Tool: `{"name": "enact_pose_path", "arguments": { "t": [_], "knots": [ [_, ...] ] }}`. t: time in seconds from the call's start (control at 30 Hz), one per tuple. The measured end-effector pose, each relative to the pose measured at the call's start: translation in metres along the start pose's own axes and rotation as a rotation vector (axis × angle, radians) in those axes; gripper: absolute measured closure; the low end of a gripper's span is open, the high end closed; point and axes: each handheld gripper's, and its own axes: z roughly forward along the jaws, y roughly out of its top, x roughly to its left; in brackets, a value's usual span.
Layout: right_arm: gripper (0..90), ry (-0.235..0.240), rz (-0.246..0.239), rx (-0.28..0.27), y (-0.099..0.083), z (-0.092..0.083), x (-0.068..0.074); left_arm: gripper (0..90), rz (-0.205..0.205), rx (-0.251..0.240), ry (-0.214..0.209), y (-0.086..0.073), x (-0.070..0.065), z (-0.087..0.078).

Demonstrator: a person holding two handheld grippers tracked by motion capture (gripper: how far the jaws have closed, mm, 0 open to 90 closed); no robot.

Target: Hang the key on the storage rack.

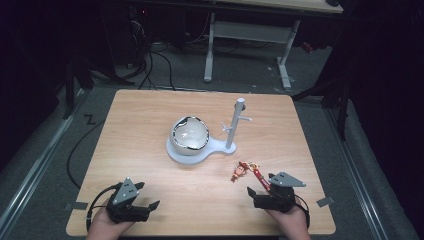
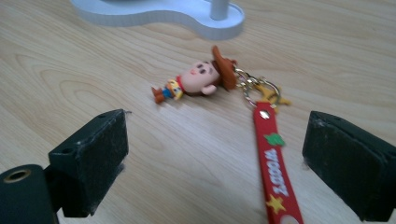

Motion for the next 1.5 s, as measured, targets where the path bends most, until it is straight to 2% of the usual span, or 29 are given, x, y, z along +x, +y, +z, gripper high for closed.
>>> {"name": "enact_pose_path", "arguments": {
  "t": [0.1, 0.23, 0.53, 0.77, 0.97, 1.2, 1.23, 1.5],
  "knots": [
    [7.1, -0.013, 0.014, 0.003, -0.004, -0.004, -0.004, 18.4, 0.006, -0.006, -0.005, 0.003, -0.001, 0.002],
    [7.2, -0.021, 0.003, 0.000, -0.006, -0.006, -0.004, 18.5, 0.008, -0.009, -0.011, 0.005, 0.000, 0.005],
    [8.1, -0.017, 0.000, 0.001, -0.007, -0.006, -0.005, 18.5, 0.019, 0.004, -0.020, 0.005, -0.002, 0.006],
    [9.6, -0.005, -0.014, -0.002, -0.004, -0.005, -0.003, 18.5, 0.009, 0.000, -0.014, 0.003, -0.001, 0.003],
    [9.9, 0.008, -0.002, -0.013, -0.002, -0.003, -0.003, 18.6, 0.009, 0.000, -0.010, 0.002, -0.001, 0.001],
    [10.9, 0.001, 0.050, -0.027, 0.004, 0.000, -0.010, 18.6, -0.011, 0.000, 0.011, -0.006, 0.000, -0.009],
    [11.0, -0.016, 0.050, -0.029, 0.006, 0.002, -0.014, 18.7, -0.019, -0.002, 0.021, -0.008, 0.000, -0.013],
    [11.1, -0.015, 0.049, -0.018, 0.013, 0.008, -0.023, 18.7, -0.037, -0.008, 0.039, -0.013, 0.002, -0.021]
  ]
}}
